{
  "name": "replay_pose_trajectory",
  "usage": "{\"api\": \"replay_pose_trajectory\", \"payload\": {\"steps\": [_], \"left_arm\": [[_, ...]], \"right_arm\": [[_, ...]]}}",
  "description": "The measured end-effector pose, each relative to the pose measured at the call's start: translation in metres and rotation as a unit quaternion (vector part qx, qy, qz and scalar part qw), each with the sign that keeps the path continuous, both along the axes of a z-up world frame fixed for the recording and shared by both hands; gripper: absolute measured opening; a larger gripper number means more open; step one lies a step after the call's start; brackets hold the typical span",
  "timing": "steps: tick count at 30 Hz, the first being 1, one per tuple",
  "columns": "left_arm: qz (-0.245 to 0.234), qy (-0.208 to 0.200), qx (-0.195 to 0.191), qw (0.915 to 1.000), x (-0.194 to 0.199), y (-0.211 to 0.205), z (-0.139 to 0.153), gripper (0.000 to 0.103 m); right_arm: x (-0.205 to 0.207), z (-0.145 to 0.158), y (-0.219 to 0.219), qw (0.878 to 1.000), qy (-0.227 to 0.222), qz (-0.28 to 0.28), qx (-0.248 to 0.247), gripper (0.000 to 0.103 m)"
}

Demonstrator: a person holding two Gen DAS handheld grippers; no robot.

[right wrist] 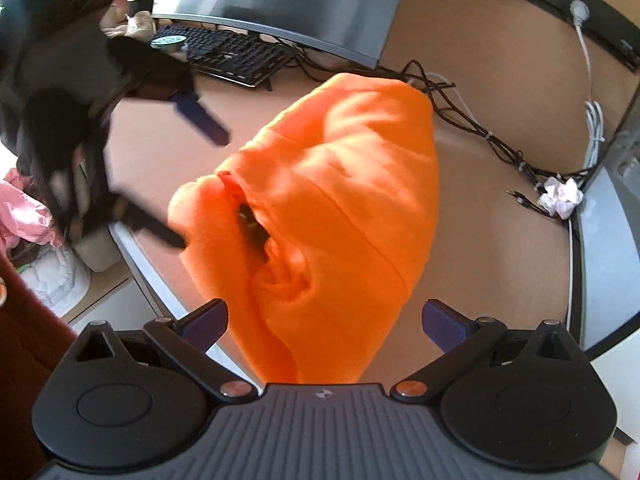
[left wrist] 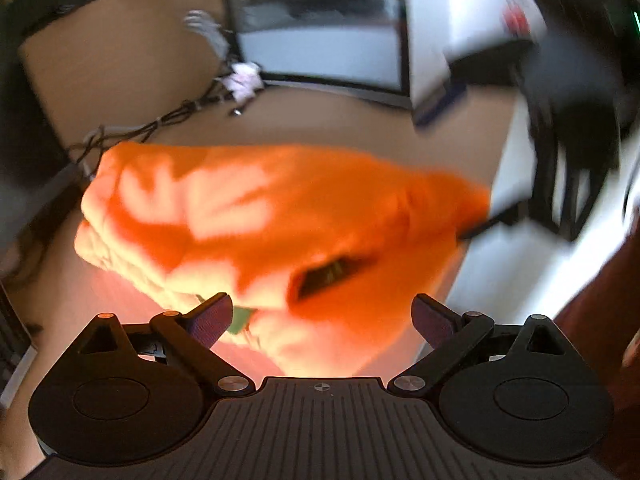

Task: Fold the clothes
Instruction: 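Grasp the bundle end with the left gripper while the right gripper approaches it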

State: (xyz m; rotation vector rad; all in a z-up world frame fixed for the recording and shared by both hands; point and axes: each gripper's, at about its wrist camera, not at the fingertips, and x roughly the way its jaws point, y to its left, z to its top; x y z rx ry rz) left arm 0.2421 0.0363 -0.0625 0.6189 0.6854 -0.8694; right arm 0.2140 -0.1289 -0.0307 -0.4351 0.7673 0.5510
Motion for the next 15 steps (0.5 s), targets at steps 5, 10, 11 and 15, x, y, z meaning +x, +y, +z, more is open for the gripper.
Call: {"api": "replay_pose_trajectory", "payload": {"steps": [5,10,11,15], "left_arm": [[-0.020,-0.065,0.053,0.9963,-0.010,-0.007,-0.017,0.099],[-0.004,-0.100,0.055,0.9935,-0.002,-0.023,-0.021,0.099],[-0.013,-0.101,0.056,0.9933,-0.004,-0.024,-0.021,0.098],[-0.041,-0.094,0.055,0.9932,-0.006,-0.030,-0.019,0.068]], "right_arm": [[-0.003,0.000,-0.007,1.000,-0.001,-0.007,-0.002,0.103],[-0.006,-0.002,-0.005,1.000,-0.006,0.000,-0.010,0.103],[-0.008,-0.003,-0.003,1.000,-0.010,0.008,-0.017,0.103],[-0.010,-0.005,0.010,0.998,-0.023,0.047,-0.033,0.103]]}}
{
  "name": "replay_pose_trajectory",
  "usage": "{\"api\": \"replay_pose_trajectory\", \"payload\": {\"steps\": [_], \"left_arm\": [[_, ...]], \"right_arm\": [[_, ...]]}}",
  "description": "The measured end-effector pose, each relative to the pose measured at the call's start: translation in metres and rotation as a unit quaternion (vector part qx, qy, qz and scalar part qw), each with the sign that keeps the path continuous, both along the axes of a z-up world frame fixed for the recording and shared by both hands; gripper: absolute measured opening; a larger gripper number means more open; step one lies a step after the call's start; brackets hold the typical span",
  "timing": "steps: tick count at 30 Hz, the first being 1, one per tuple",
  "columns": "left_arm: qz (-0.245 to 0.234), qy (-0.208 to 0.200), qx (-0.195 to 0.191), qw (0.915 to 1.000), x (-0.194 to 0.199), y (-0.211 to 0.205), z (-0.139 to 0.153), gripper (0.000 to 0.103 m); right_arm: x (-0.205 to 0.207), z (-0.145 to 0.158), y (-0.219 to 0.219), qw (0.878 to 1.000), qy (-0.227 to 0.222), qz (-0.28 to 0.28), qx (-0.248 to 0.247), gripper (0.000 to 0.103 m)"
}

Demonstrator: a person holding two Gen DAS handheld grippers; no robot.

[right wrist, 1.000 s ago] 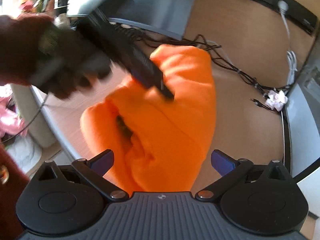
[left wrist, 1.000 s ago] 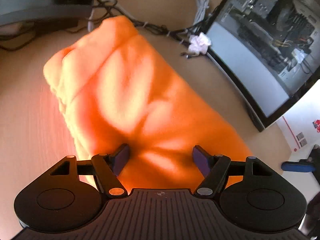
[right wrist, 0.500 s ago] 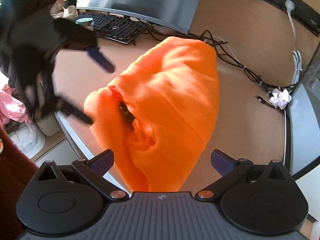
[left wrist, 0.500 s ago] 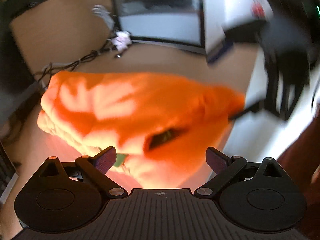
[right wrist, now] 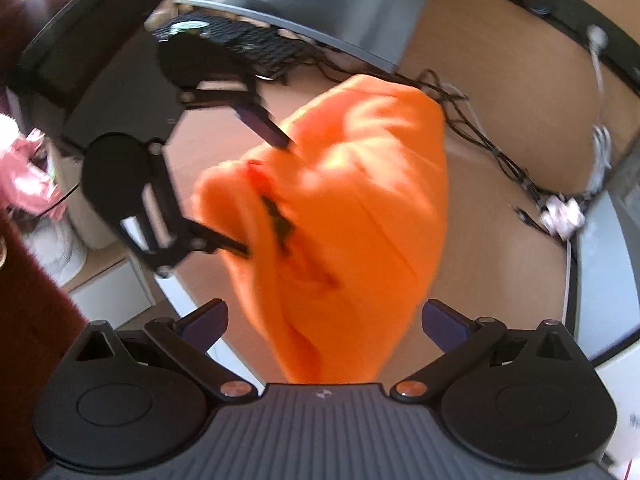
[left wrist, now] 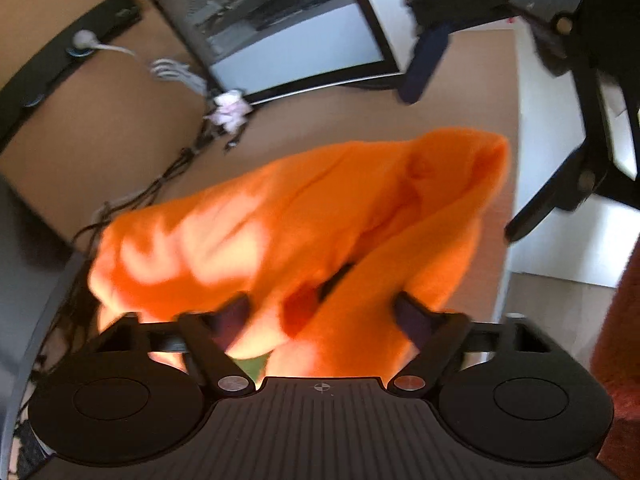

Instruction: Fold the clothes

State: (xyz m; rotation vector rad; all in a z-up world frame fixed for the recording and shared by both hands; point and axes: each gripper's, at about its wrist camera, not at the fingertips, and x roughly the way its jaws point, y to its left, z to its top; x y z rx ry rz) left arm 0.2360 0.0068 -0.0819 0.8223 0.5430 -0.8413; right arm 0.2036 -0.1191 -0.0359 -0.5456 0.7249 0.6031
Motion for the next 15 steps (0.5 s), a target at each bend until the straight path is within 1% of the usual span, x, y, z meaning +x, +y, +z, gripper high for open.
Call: {"api": "replay_pose_trajectory", "payload": {"steps": [1,2,3,4,5,6,8,9,12,13,14,15], "left_arm": [[0.012,0.029,-0.015,0.9994,0.007,0.001,0.003,0.067],[0.034,0.067,-0.040,0.9964,0.018,0.004,0.006,0.063],[0.058,0.106,-0.069,0.9903,0.029,0.008,0.010,0.060],[0.086,0.147,-0.104,0.9799,0.043,0.016,0.013,0.059],[0.114,0.187,-0.138,0.9658,0.056,0.023,0.017,0.056],[0.138,0.224,-0.171,0.9494,0.069,0.030,0.019,0.055],[0.169,0.280,-0.227,0.9173,0.090,0.044,0.022,0.055],[0.177,0.294,-0.244,0.9071,0.094,0.049,0.022,0.055],[0.186,0.309,-0.269,0.8928,0.097,0.057,0.020,0.055],[0.189,0.312,-0.275,0.8896,0.097,0.059,0.019,0.055],[0.190,0.311,-0.277,0.8892,0.094,0.060,0.019,0.056],[0.189,0.306,-0.275,0.8919,0.090,0.062,0.020,0.058]], "right_arm": [[0.000,-0.001,0.003,1.000,-0.003,0.007,-0.004,0.103],[0.001,-0.002,0.006,1.000,-0.008,0.015,-0.009,0.103],[0.002,-0.003,0.009,1.000,-0.015,0.021,-0.015,0.103],[0.003,-0.005,0.012,0.999,-0.023,0.028,-0.022,0.103],[0.003,-0.006,0.015,0.999,-0.031,0.034,-0.029,0.103],[0.004,-0.007,0.018,0.998,-0.038,0.041,-0.036,0.103],[0.007,-0.012,0.026,0.996,-0.053,0.056,-0.052,0.103],[0.009,-0.016,0.030,0.995,-0.056,0.064,-0.058,0.103],[0.019,-0.028,0.041,0.994,-0.056,0.071,-0.063,0.103],[0.024,-0.031,0.043,0.994,-0.052,0.068,-0.061,0.103],[0.028,-0.030,0.042,0.996,-0.043,0.062,-0.055,0.101],[0.033,-0.030,0.041,0.997,-0.033,0.057,-0.049,0.092]]}}
